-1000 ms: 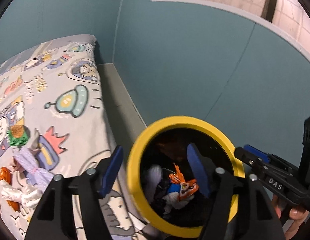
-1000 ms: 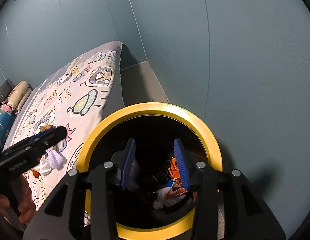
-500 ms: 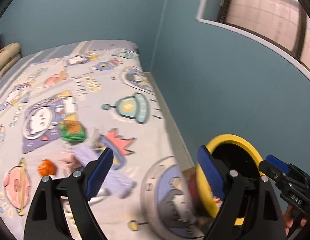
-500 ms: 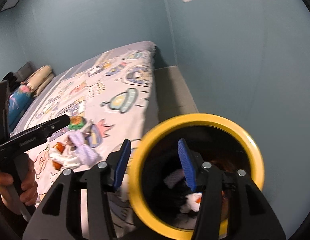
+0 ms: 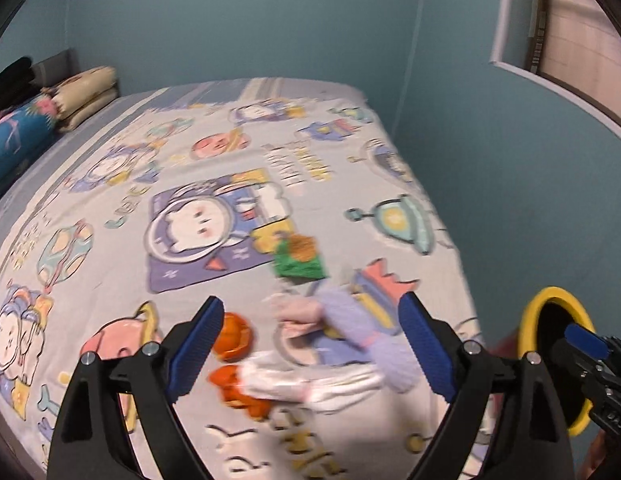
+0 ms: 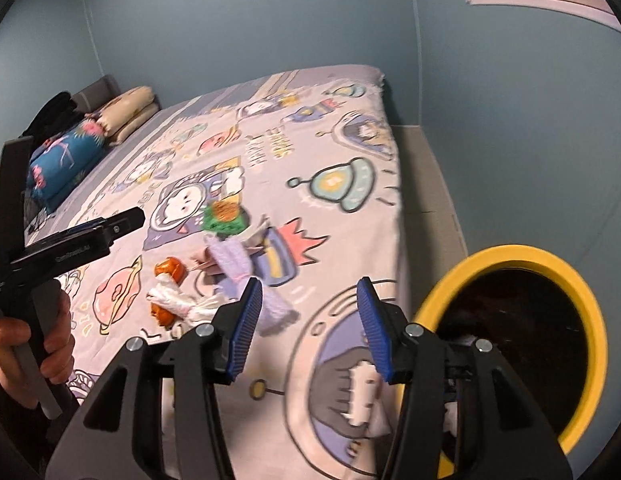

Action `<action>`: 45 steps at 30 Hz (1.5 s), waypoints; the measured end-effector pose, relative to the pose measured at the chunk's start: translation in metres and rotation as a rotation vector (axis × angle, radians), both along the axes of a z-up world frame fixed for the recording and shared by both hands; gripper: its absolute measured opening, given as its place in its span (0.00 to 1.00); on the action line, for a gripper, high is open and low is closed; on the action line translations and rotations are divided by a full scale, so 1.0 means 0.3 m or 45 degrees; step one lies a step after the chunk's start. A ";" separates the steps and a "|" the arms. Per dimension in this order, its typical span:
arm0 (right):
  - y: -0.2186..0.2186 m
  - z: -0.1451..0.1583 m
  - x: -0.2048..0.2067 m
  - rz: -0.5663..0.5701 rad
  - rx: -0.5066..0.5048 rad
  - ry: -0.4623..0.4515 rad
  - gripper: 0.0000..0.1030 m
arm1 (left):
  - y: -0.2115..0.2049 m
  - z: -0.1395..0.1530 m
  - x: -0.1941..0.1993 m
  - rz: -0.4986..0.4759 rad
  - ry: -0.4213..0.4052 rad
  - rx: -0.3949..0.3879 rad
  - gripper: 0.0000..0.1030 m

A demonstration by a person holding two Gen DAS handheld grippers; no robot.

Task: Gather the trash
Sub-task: 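Move both open tools back over the trash on the bed, then grasp the orange peel with the left tool while the right tool grasps another purple net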

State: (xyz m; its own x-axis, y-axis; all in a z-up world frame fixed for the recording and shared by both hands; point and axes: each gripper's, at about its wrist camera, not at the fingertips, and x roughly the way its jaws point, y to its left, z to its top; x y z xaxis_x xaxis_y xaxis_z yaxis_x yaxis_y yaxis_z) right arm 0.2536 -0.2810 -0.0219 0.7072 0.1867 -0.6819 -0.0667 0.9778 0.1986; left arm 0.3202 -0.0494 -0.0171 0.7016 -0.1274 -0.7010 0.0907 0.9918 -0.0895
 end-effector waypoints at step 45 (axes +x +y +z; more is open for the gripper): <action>0.366 -0.425 0.424 0.199 -0.146 0.400 0.17 | 0.250 -0.516 0.279 0.078 0.417 -0.027 0.29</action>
State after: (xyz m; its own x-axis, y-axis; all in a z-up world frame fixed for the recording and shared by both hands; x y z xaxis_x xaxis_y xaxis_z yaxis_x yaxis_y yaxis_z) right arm 0.3807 -0.1712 -0.1492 0.4294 0.1854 -0.8839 -0.1701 0.9778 0.1224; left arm 0.4039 0.0255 -0.1719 0.4461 -0.1092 -0.8883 -0.0062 0.9921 -0.1251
